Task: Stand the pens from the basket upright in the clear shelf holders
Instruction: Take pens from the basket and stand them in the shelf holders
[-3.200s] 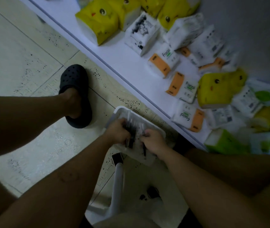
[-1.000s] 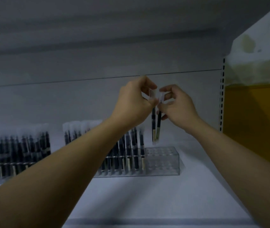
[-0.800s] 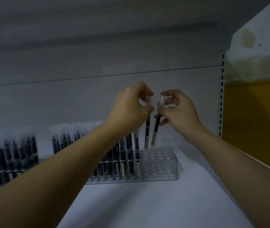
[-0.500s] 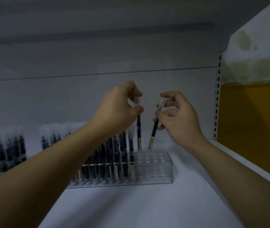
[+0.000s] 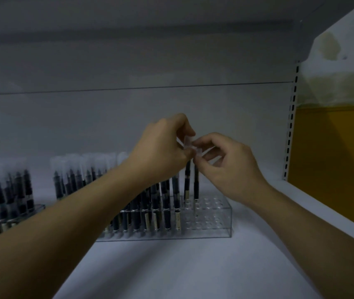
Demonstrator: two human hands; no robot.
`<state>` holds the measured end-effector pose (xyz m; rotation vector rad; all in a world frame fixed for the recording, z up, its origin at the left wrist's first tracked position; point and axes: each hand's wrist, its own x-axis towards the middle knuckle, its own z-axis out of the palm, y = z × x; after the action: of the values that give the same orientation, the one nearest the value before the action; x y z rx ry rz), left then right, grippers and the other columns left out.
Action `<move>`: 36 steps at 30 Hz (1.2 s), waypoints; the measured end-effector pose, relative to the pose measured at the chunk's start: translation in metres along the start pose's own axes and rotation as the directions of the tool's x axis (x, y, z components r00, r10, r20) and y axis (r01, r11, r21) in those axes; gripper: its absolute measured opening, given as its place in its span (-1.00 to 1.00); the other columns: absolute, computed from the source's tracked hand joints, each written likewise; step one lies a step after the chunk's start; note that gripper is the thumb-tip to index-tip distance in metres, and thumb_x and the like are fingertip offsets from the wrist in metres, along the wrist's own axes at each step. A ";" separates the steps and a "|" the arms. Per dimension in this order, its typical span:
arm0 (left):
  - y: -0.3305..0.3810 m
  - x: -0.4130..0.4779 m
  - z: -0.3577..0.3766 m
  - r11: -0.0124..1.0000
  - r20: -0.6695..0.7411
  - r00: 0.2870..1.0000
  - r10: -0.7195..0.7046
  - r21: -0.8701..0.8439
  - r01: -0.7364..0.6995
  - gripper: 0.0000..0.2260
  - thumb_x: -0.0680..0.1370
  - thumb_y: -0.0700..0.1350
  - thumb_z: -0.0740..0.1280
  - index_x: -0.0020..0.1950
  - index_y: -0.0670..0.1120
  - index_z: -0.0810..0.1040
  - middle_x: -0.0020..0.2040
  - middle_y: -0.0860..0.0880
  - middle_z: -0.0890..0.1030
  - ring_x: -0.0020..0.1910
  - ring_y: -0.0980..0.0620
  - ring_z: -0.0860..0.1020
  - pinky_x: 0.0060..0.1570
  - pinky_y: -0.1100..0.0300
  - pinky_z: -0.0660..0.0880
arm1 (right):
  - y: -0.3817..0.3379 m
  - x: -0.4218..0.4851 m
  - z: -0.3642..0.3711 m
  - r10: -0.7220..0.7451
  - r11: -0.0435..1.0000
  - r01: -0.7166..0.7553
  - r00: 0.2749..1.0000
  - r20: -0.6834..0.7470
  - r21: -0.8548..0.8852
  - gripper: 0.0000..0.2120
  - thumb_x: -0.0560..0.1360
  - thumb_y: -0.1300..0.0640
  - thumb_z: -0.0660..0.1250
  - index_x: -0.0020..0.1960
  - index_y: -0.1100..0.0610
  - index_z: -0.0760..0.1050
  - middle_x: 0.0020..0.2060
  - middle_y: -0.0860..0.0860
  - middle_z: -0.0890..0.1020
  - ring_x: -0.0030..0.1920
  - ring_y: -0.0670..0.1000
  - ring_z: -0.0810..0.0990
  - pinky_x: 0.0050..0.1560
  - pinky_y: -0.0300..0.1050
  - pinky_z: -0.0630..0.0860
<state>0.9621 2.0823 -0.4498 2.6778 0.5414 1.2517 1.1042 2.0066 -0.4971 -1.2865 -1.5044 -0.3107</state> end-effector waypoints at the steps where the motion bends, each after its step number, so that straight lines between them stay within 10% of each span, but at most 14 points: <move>1: -0.001 -0.001 -0.001 0.999 0.018 1.000 0.004 0.043 -0.005 -0.82 0.45 -0.14 0.47 -0.03 -0.03 0.51 -0.08 0.07 0.60 -0.10 0.10 0.59 -0.21 0.35 0.48 | 0.000 0.000 0.000 -0.016 0.999 0.016 1.000 0.008 -0.033 -0.80 0.44 0.21 0.44 0.05 0.04 0.59 -0.11 -0.14 0.63 -0.19 -0.20 0.60 -0.22 -0.45 0.47; 8: 0.006 -0.002 -0.013 0.947 0.087 0.996 -0.002 0.320 -0.025 -0.82 0.48 0.01 0.43 0.04 0.03 0.55 0.03 0.05 0.63 0.07 0.01 0.57 0.29 -0.15 0.36 | -0.001 -0.001 -0.001 0.000 1.000 0.000 0.999 0.038 -0.018 -0.79 0.43 0.24 0.45 0.04 0.06 0.59 -0.21 -0.14 0.62 -0.20 -0.22 0.60 -0.21 -0.48 0.45; 26: 0.007 -0.041 -0.028 0.901 0.127 0.989 0.074 0.417 -0.121 -0.44 0.55 0.12 0.29 0.51 0.07 0.22 0.46 0.04 0.35 0.49 0.04 0.20 0.49 -0.09 -0.18 | -0.032 -0.006 -0.008 0.051 0.955 -0.013 0.991 0.121 -0.297 -0.51 0.45 0.01 0.42 0.36 -0.03 0.41 0.18 -0.14 0.51 0.17 -0.15 0.46 0.15 -0.25 0.40; 36: 0.011 -0.135 -0.072 0.938 0.000 0.996 0.093 0.336 -0.087 -0.52 0.51 0.08 0.36 0.41 0.03 0.40 0.33 0.04 0.49 0.33 0.02 0.38 0.36 0.10 0.24 | -0.113 -0.065 -0.003 -0.010 0.929 0.101 0.969 0.247 -0.357 -0.37 0.45 -0.06 0.40 0.47 -0.09 0.28 0.41 -0.13 0.34 0.42 -0.11 0.26 0.45 -0.12 0.19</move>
<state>0.8305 2.0197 -0.4973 3.0047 0.6999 1.3100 1.0015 1.9262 -0.5020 -1.6255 -1.7477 -0.5074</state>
